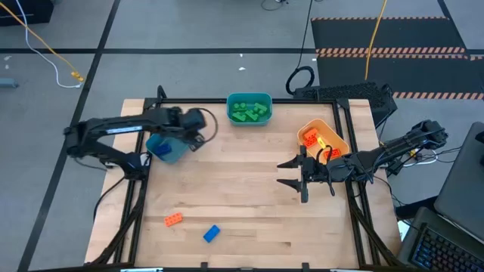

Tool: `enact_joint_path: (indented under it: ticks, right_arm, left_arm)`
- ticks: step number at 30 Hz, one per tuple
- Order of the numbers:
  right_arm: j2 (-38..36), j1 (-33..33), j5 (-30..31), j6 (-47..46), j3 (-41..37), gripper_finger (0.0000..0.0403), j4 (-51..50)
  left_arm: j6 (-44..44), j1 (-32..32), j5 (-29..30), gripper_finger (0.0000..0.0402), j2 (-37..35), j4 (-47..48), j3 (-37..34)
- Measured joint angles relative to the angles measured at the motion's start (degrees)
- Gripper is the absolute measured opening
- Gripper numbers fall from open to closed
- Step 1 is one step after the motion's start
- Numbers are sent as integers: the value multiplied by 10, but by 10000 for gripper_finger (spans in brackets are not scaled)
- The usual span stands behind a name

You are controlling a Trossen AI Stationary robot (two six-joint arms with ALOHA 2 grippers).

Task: Sort & place blocks by color
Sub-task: Put the blue game piece into the blue bin

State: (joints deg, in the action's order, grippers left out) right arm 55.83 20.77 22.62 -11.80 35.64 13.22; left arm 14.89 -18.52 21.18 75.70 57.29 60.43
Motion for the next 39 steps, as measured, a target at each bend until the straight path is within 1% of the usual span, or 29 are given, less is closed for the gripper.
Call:
enact_joint_path:
  ticks: [5, 8, 11, 13, 17, 19, 22, 24, 26, 28, 31, 33, 35, 39]
  right_arm:
    - [0, 0, 0, -6, 0, 219, 2]
    - [0, 0, 0, -9, 0, 219, 2]
    - [0, 0, 0, -10, 0, 219, 2]
    - [0, 0, 0, -10, 0, 219, 3]
    - [0, 0, 0, -10, 0, 219, 3]
    - [0, 0, 0, -9, 0, 219, 2]
    - [0, 0, 0, -8, 0, 219, 3]
    - [0, 0, 0, -8, 0, 219, 2]
    - [0, 0, 0, -7, 0, 219, 2]
    - [0, 0, 0, -6, 0, 219, 2]
    - [0, 0, 0, -6, 0, 219, 2]
    - [0, 0, 0, -6, 0, 219, 2]
    - [0, 0, 0, -6, 0, 219, 2]
    - [0, 0, 0, -9, 0, 219, 1]
  left_arm:
    - [90, 2, 5, 135, -83, 43, -69]
    - [134, 2, 15, 135, -115, 69, -104]
    - [150, 2, 16, 137, -133, 76, -128]
    - [157, 3, 16, 168, -139, 77, -136]
    - [152, 7, 14, 270, -139, 76, -137]
    - [150, 9, 14, 315, -139, 75, -132]
    - [150, 15, 9, 359, -138, 77, -124]
    - [152, 19, -16, 373, -139, 75, -116]
    - [158, 29, -53, 376, -139, 72, -108]
    - [159, 46, -90, 370, -139, 55, -100]
    - [141, 88, -154, 351, -139, 11, -91]
    - [151, 125, -189, 336, -139, -17, -86]
    - [186, 165, -212, 323, -139, -49, -85]
    - [250, 258, -217, 299, -130, -101, -85]
